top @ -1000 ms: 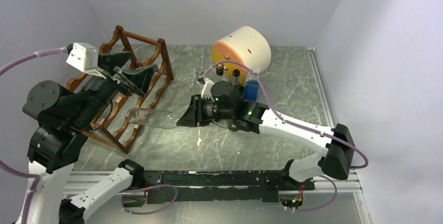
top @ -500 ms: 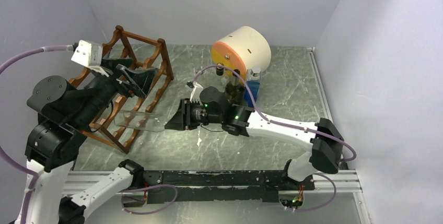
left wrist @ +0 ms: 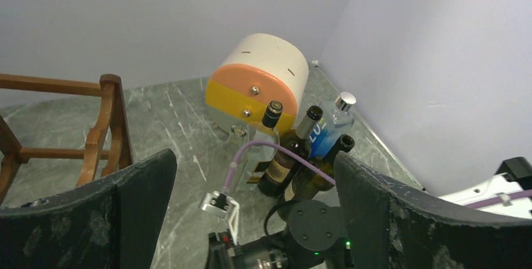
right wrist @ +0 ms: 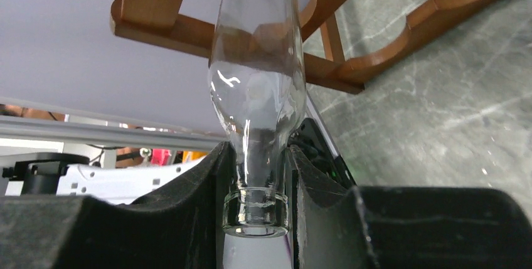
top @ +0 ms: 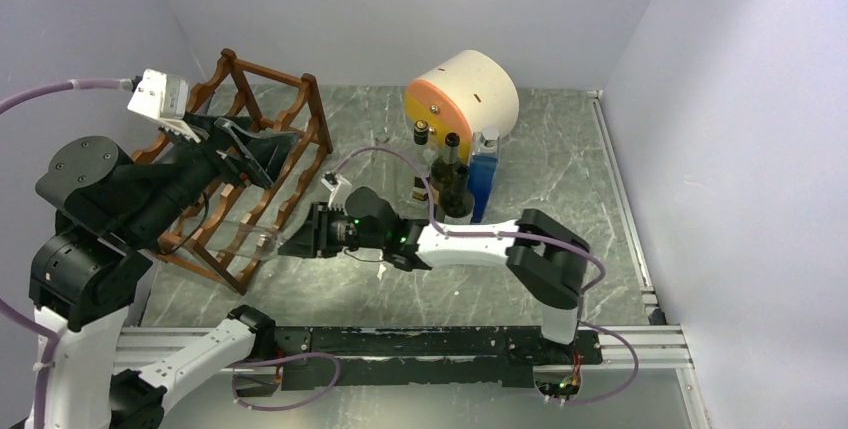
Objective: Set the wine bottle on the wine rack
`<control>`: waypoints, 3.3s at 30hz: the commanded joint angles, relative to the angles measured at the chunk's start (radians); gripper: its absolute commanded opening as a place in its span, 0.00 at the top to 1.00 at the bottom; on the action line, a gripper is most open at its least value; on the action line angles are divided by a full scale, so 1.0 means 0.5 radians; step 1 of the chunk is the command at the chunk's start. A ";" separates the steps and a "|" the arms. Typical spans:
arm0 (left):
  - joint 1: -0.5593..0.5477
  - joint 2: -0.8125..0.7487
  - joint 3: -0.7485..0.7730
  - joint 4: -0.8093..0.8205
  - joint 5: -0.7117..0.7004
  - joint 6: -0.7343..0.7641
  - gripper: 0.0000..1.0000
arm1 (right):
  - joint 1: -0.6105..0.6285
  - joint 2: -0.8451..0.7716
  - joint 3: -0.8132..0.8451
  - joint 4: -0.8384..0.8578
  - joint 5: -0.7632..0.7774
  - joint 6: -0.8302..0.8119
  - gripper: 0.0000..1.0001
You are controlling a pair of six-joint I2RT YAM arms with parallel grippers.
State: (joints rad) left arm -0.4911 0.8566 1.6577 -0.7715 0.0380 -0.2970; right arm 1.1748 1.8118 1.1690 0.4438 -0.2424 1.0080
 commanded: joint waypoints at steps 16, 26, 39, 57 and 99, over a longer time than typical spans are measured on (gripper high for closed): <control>-0.008 -0.266 -0.167 -0.136 0.033 0.041 0.01 | 0.040 0.662 0.632 0.709 0.201 0.048 1.00; -0.009 -0.225 -0.118 -0.218 0.008 0.065 0.01 | 0.074 0.848 0.892 0.725 0.270 0.057 1.00; -0.008 -0.192 -0.052 -0.304 -0.013 0.016 0.01 | 0.118 1.040 1.183 0.438 0.376 0.027 1.00; -0.009 -0.166 -0.045 -0.325 -0.023 0.023 0.01 | 0.137 1.037 1.157 0.328 0.379 0.000 0.37; -0.008 -0.131 0.074 -0.394 -0.161 0.085 0.01 | 0.077 0.480 0.734 0.084 0.646 -0.769 0.15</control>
State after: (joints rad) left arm -0.4911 0.7876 1.6577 -0.9497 -0.0189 -0.2756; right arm 1.2236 2.1738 1.5845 0.4805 0.0387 0.7021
